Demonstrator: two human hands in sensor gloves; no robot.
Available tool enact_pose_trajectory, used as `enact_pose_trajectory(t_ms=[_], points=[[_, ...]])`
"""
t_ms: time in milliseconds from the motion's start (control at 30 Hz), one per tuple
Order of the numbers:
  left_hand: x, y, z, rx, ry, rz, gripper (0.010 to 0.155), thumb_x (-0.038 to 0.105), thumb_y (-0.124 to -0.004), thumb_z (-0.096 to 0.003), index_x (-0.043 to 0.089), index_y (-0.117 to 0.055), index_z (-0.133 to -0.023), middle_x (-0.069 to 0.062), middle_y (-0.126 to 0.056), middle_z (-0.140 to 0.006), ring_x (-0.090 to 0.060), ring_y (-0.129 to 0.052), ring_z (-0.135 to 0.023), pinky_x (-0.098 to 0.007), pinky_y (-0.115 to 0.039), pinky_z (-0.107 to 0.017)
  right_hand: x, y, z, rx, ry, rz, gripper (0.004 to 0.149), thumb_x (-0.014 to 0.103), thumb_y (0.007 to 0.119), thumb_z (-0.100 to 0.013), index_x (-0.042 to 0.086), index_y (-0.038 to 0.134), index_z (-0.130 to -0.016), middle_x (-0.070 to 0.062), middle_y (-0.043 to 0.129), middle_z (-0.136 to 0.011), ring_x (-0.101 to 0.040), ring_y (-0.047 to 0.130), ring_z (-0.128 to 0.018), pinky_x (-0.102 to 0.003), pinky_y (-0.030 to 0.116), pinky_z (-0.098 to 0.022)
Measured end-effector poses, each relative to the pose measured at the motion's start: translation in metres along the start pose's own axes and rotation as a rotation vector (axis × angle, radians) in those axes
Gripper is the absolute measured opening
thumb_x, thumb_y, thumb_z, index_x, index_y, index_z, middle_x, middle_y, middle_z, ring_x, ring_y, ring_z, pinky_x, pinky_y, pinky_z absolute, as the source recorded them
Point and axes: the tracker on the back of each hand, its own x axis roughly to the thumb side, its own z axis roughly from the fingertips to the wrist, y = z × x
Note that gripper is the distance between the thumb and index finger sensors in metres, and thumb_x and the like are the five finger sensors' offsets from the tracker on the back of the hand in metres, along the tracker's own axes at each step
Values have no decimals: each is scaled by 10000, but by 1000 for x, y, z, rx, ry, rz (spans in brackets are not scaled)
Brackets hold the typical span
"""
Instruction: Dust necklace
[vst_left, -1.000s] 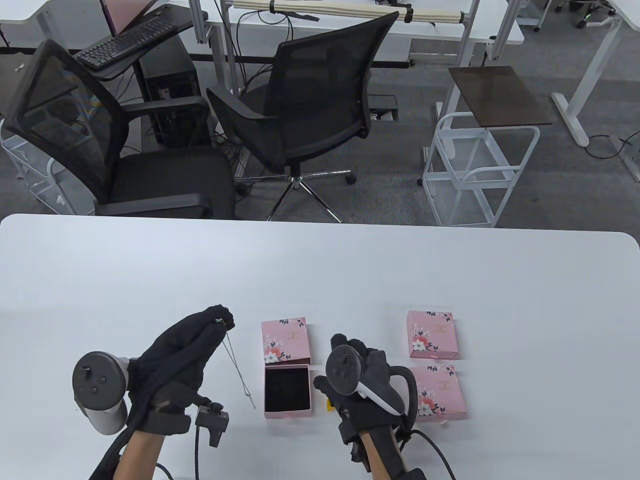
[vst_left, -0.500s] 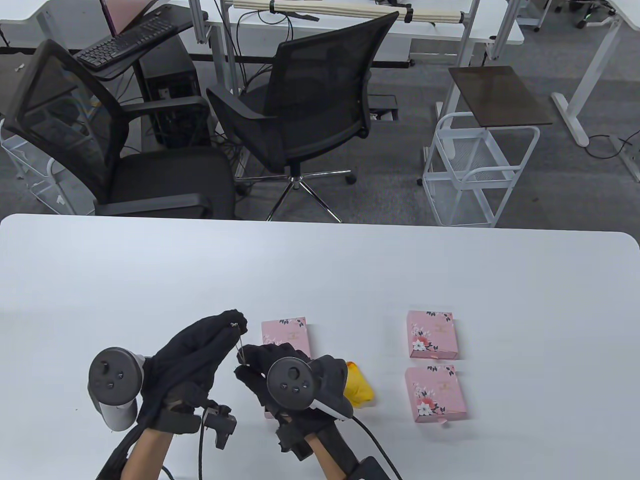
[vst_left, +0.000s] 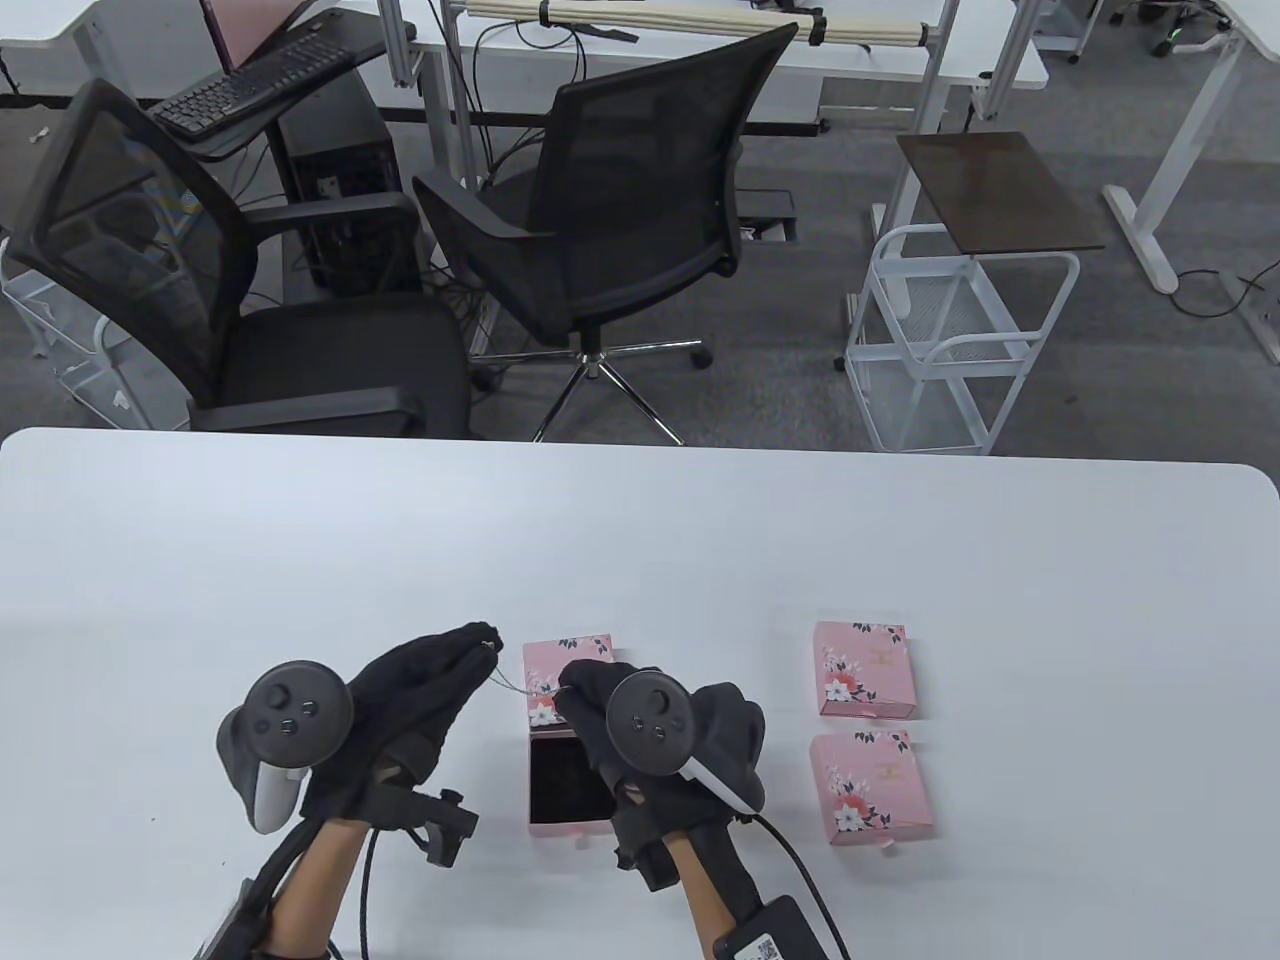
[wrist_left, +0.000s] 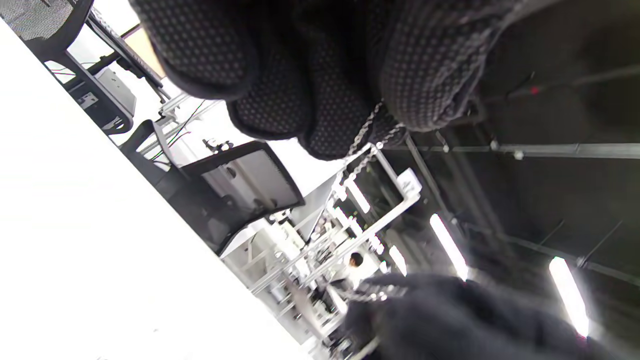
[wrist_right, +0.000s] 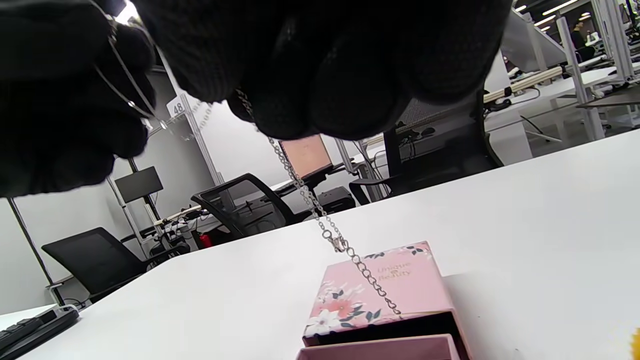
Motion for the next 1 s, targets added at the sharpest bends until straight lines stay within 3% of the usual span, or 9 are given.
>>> enact_pose_trajectory(t_ms=[367,700,1000], points=[[-13,-59,-1,-215,24,-293,367,412,-883,-567,263,-929,-899,-21,-1018,-831,-255,-941,-766,-440,-829,-548,-5,18,-4,165,32,36,374,351,780,-642,146,787,-954,-132,907,-810,-359,919,-631,-519,761,-554],[-23,-85,3,-301,23,-436,369,397,-877,-571,265,-913,-914,-23,-1003,-855,-263,-923,-792,-447,-817,-566,-14,51,-10,309,91,138,374,342,774,-646,143,780,-963,-136,902,-823,-362,918,-640,-521,757,-559],[-23,-100,8,-325,-12,-579,379,405,-896,-556,289,-907,-916,-18,-959,-908,-277,-868,-855,-460,-784,-611,-17,68,-10,362,112,230,378,332,780,-644,139,777,-970,-139,901,-827,-366,913,-646,-521,756,-561]])
